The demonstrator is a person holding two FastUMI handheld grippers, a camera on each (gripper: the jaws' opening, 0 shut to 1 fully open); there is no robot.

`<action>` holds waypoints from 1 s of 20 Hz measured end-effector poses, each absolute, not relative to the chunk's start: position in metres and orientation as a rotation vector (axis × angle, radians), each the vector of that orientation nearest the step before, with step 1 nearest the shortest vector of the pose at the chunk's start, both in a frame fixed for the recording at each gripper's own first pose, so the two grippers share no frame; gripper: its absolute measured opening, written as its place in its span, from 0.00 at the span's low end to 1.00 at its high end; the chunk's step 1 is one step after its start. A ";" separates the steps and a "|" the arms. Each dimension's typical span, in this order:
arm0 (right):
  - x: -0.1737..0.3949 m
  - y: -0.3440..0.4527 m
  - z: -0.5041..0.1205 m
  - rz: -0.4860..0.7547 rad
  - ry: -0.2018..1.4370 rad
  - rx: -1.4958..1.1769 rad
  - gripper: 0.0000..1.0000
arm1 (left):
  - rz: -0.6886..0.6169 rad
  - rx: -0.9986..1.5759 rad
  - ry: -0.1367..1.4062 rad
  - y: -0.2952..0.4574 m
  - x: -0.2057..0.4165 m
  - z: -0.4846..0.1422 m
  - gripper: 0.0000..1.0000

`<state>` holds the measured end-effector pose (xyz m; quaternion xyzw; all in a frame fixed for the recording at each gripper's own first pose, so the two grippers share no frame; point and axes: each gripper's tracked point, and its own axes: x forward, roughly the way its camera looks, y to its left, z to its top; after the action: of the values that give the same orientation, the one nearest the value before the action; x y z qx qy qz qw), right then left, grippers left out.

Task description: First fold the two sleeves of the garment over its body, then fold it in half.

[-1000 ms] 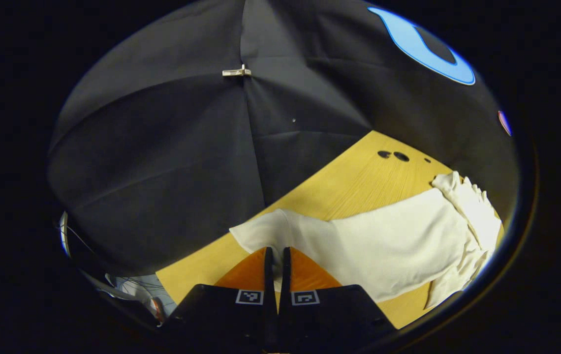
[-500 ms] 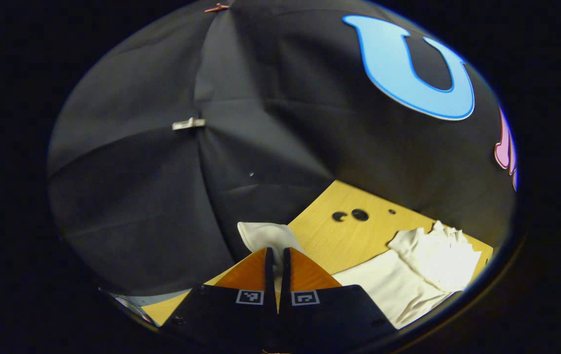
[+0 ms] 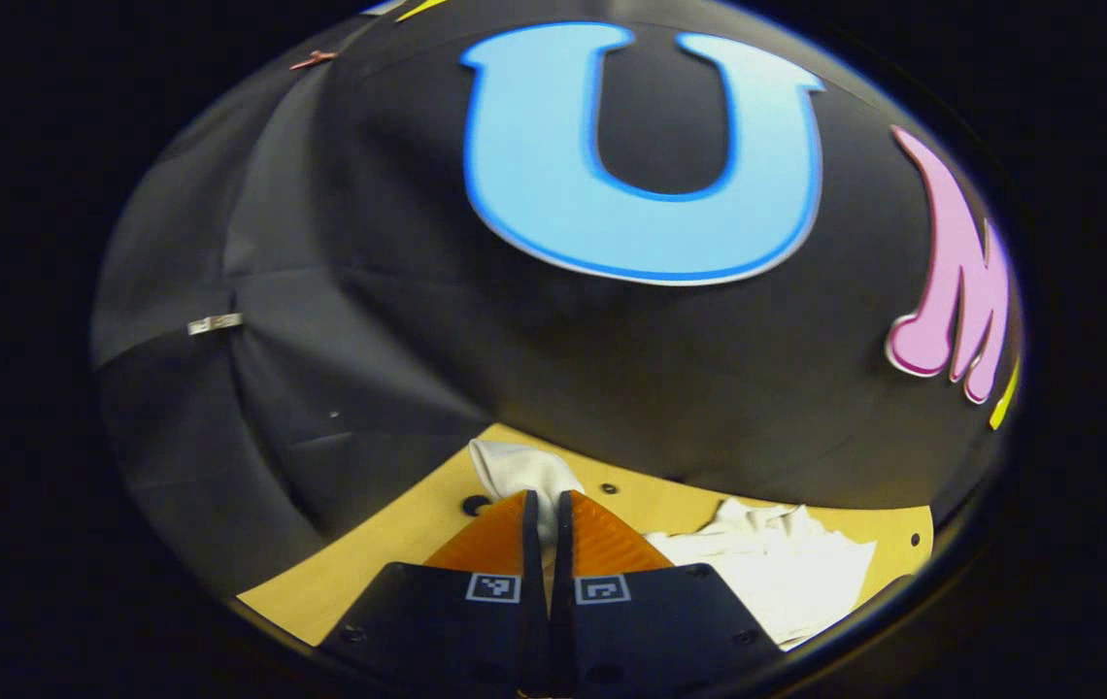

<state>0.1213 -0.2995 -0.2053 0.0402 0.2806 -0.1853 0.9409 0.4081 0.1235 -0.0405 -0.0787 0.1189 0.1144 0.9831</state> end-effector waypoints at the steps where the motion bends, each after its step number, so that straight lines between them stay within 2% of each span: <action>1: 0.121 -0.300 -0.208 -0.377 0.577 0.086 0.98 | 0.187 -0.152 0.238 0.096 0.416 -0.038 0.06; 5: 0.119 -0.302 -0.212 -0.371 0.591 0.081 0.98 | 0.021 -0.116 0.234 -0.010 0.438 -0.037 0.06; 10: 0.115 -0.303 -0.212 -0.378 0.589 0.110 0.98 | -0.170 -0.078 0.307 -0.144 0.443 -0.079 0.06; 17: 0.107 -0.306 -0.224 -0.387 0.603 0.112 0.98 | -0.313 -0.009 0.407 -0.256 0.429 -0.134 0.08; 18: 0.101 -0.307 -0.228 -0.386 0.606 0.116 0.98 | -0.352 -0.030 0.424 -0.273 0.421 -0.136 0.06; 20: 0.086 -0.304 -0.230 -0.377 0.614 0.125 0.98 | -0.384 -0.044 0.434 -0.288 0.413 -0.142 0.20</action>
<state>0.0862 -0.3044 -0.2300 0.0609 0.3004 -0.1842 0.9339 0.4126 -0.2875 -0.1420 -0.0218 0.2141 -0.1891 0.9581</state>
